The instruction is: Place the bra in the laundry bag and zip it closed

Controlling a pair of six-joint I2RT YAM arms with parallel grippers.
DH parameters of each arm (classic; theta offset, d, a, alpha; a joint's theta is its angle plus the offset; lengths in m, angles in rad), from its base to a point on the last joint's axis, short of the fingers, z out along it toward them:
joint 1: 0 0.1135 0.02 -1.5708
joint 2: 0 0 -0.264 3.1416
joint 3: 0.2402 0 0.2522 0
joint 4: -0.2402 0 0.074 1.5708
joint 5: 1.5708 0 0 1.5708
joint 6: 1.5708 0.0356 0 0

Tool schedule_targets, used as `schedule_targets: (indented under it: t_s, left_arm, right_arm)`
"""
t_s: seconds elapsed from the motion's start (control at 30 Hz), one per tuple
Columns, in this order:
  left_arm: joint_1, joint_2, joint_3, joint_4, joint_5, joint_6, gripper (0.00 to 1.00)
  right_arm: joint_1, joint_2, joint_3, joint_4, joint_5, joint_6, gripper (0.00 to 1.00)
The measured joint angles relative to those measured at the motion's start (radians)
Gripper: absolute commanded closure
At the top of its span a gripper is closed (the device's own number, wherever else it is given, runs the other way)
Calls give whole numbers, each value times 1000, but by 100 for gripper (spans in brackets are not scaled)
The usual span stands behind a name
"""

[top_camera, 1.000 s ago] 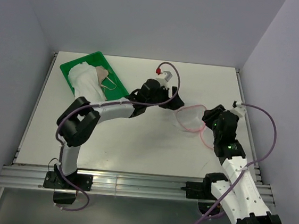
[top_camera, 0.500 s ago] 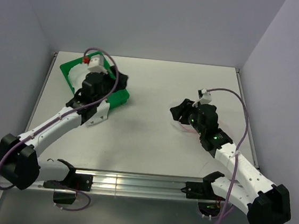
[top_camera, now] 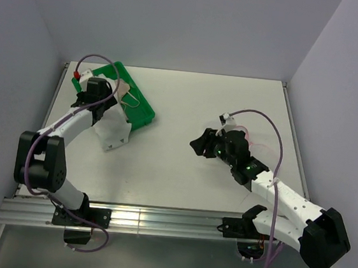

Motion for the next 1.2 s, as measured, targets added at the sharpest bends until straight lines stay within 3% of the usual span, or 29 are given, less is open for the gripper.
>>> schedule_targets:
  t_s: [0.37, 0.63, 0.77, 0.97, 1.2]
  left_arm:
    - [13, 198, 170, -83, -39, 56, 51]
    - [25, 312, 264, -117, -48, 101, 51]
    - [36, 335, 264, -134, -49, 108, 100]
    - [39, 314, 252, -127, -43, 119, 100]
    - [-60, 54, 149, -107, -76, 108, 100]
  right_arm:
    - [21, -67, 0, 0, -24, 0, 45]
    - [22, -93, 0, -5, -7, -3, 45]
    - [23, -94, 0, -6, -2, -3, 45]
    - [24, -93, 0, -6, 1, -4, 45]
    - [24, -73, 0, -6, 1, -4, 45]
